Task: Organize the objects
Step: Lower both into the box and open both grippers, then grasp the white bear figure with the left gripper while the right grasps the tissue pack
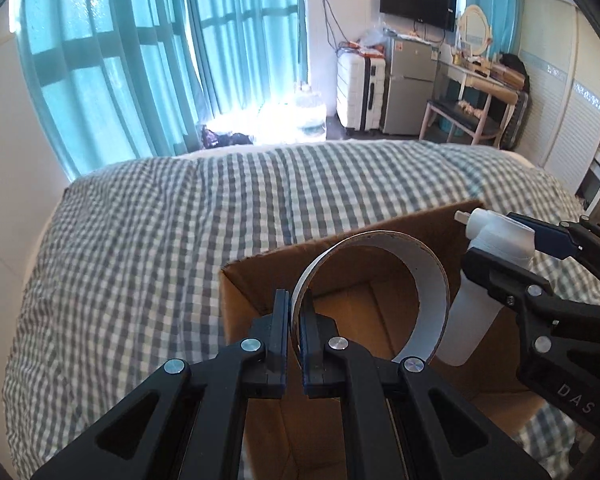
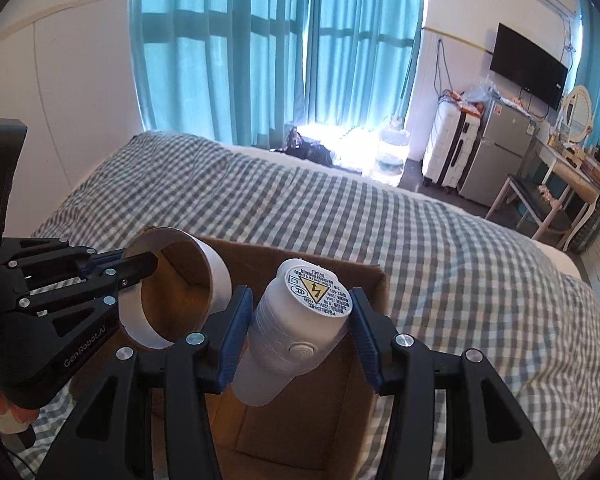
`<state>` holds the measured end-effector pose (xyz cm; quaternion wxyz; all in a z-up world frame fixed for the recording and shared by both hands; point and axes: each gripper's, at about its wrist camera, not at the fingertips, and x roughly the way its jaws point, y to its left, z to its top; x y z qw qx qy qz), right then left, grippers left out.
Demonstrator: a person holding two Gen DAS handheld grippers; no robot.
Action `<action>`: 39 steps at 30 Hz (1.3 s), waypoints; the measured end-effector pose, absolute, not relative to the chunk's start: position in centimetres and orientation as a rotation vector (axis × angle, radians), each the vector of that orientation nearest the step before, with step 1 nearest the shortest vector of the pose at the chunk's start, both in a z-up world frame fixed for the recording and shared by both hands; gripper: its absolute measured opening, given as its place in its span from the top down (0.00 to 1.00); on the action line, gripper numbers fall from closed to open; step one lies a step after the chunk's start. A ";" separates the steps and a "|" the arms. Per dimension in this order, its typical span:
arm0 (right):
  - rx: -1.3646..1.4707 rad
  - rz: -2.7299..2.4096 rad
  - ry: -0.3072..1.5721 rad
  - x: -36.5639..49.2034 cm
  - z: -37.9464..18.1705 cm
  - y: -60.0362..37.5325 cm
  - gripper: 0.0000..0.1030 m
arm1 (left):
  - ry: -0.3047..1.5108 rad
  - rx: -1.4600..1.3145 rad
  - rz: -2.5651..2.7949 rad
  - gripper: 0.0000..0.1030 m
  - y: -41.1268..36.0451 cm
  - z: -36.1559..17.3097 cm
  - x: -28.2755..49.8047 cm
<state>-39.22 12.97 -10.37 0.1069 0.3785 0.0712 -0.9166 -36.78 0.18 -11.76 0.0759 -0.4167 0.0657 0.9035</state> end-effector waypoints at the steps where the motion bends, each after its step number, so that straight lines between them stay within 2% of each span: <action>1: 1.114 -2.696 0.211 -39.2 -10.8 13.0 0.53 | 0.203 -1.250 2.702 0.96 0.3 -12.2 -36.9; 3: 1.122 -2.686 0.203 -39.1 -11.4 12.9 0.53 | 0.216 -1.251 2.699 0.96 0.5 -12.8 -36.9; 6: 1.120 -2.682 0.182 -39.3 -11.2 13.0 0.52 | 0.261 -1.269 2.698 0.88 0.9 -13.5 -36.7; 7: 1.114 -2.687 0.174 -39.1 -10.8 13.0 0.51 | 0.289 -1.286 2.692 0.81 1.2 -13.7 -36.5; 8: 1.094 -2.696 0.161 -38.7 -10.3 13.1 0.40 | 0.310 -1.301 2.681 0.73 1.4 -13.8 -36.2; 9: 1.075 -2.703 0.149 -38.4 -9.8 13.0 0.33 | 0.316 -1.309 2.673 0.69 1.5 -13.8 -36.0; 10: 1.060 -2.708 0.140 -38.0 -9.2 13.1 0.32 | 0.323 -1.319 2.661 0.60 1.7 -13.7 -35.7; 11: 1.050 -2.713 0.136 -37.5 -8.5 13.1 0.32 | 0.328 -1.323 2.654 0.47 1.8 -13.5 -35.1; 12: 1.041 -2.721 0.136 -37.1 -7.7 13.3 0.32 | 0.326 -1.315 2.656 0.40 1.8 -13.0 -34.2; 13: 1.028 -2.731 0.138 -36.5 -7.0 13.3 0.32 | 0.319 -1.305 2.660 0.26 2.0 -12.6 -33.6; 14: 1.012 -2.744 0.140 -35.8 -6.2 13.5 0.31 | 0.308 -1.291 2.662 0.17 1.9 -12.1 -32.9; 18: 0.962 -2.778 0.141 -32.5 -2.7 14.0 0.25 | 0.284 -1.243 2.647 0.11 2.0 -8.6 -29.5; 29: 0.815 -2.832 0.187 -21.6 4.8 15.3 0.20 | 0.087 -1.085 2.756 0.05 -1.0 1.8 -20.7; 34: 0.799 -2.830 0.202 -18.0 5.0 15.8 0.18 | 0.064 -1.058 2.814 0.03 -2.6 2.5 -17.4; 39: 0.838 -2.810 0.174 -15.6 2.4 16.2 0.15 | 0.083 -1.121 2.851 0.02 -3.7 -1.2 -15.0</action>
